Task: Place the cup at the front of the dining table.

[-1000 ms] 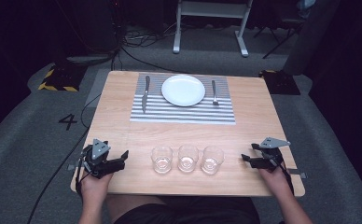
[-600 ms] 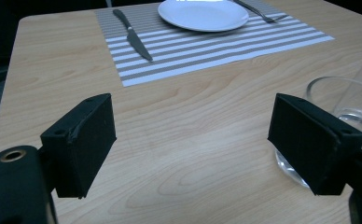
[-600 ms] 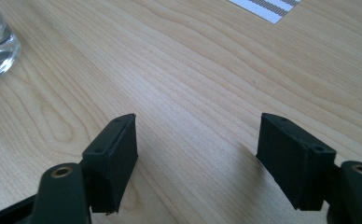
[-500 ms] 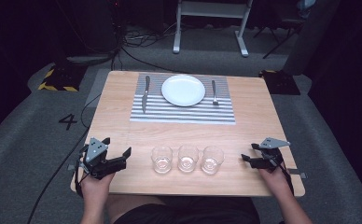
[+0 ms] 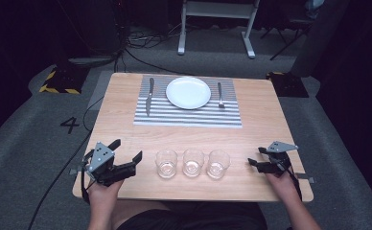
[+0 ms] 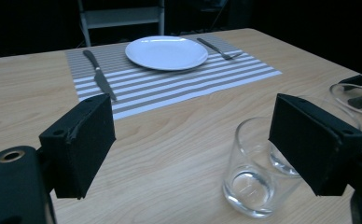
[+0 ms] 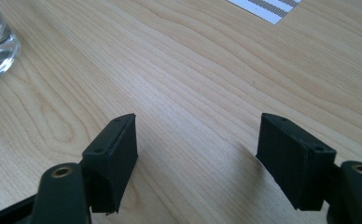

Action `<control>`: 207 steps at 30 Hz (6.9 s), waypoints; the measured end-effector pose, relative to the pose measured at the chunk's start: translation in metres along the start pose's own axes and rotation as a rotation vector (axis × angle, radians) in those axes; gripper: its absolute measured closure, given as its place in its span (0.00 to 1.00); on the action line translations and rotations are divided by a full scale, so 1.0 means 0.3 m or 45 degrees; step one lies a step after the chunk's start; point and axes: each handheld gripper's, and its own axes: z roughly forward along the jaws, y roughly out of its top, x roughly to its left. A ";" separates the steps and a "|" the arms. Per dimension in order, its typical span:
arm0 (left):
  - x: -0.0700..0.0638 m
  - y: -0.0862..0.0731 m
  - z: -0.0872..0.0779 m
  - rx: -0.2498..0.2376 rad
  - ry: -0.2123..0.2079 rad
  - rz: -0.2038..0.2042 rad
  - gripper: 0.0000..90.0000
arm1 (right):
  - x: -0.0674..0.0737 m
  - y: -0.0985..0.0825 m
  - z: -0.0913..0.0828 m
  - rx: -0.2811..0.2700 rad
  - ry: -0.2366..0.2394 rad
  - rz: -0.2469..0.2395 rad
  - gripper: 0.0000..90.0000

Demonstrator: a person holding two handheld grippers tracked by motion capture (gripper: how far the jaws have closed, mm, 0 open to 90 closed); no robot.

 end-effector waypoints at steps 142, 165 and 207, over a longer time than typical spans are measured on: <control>-0.018 0.403 0.403 0.103 -0.117 -0.007 0.22 | -0.013 0.003 0.007 0.008 0.066 0.034 0.37; 0.058 0.536 0.674 0.187 0.097 -0.080 0.22 | -0.012 0.007 0.011 0.007 0.063 0.029 0.37; 0.281 0.326 1.018 0.646 0.226 -0.123 0.22 | -0.002 0.007 0.012 -0.003 0.049 0.026 0.37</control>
